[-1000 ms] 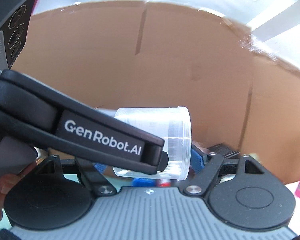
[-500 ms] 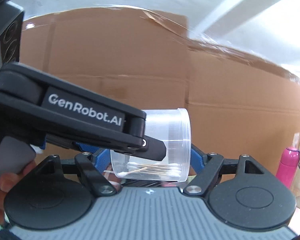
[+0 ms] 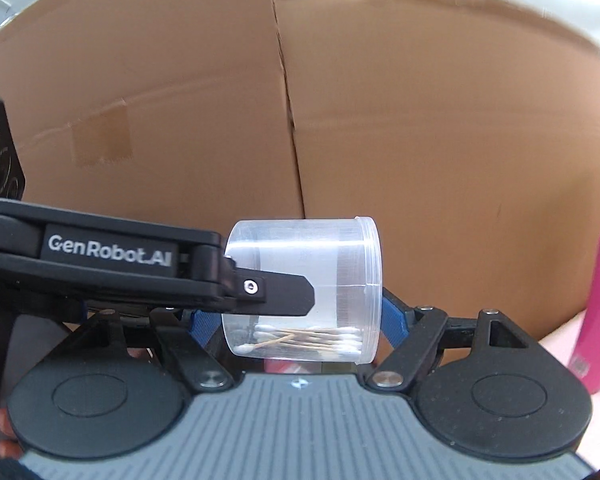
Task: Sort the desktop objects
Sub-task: 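Carry the swab jar with the left tool and release it into the maroon box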
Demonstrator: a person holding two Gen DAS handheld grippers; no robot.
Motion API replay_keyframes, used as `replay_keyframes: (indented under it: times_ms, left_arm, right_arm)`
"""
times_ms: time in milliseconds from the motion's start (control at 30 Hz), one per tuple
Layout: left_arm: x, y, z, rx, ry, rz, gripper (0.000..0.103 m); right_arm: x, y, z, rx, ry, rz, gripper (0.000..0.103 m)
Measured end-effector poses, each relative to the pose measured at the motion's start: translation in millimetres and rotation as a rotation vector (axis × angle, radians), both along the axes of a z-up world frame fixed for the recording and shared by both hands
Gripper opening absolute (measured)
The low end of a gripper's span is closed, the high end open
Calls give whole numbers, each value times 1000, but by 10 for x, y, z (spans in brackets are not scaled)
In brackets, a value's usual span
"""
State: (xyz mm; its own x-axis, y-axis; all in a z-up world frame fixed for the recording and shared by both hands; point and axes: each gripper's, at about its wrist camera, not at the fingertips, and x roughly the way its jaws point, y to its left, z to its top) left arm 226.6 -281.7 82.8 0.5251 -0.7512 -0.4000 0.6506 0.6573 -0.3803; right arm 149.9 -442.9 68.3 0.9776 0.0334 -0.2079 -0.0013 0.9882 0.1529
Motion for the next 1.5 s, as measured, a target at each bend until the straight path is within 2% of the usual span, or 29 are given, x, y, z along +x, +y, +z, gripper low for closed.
replay_keyframes:
  times_ms: [200,367,567,700,733,833,1033,1100,1300,1500]
  left_arm:
    - [65,36,-142,-12,27,16,68]
    - [87,53,-152,-11,8,10,71]
    - [53,50,-155,-22,-14,-13,83]
    - [-3,49,-147,-29,-34,-17,95]
    - [-14,48,-140,-26,-35,-10,99]
    - [-22,61,-129,-33,-25,8,100]
    - [-45,155,-107,-57,-12,39,100]
    - [-79,171,-100,-52,-15,44,101]
    - [-333,228,-69,-36,-73,38,103]
    - [-677,292,-12,8,-131,50,103]
  right_arm:
    - [154,42,-105,-80,23,36,78]
    - [230,105,-175,-126,48,37,78]
    - [238,105,-312,-130,57,25,78]
    - [186,133,-312,-149,35,16,79]
    - [170,135,-311,-149,33,17,83]
    - [106,125,-315,-153,21,1,93]
    - [-30,113,-318,-160,18,5,94]
    - [122,-14,-265,-152,14,-3,95]
    - [-89,79,-206,-134,-14,-6,101]
    - [-379,204,-106,-137,-35,-1,101]
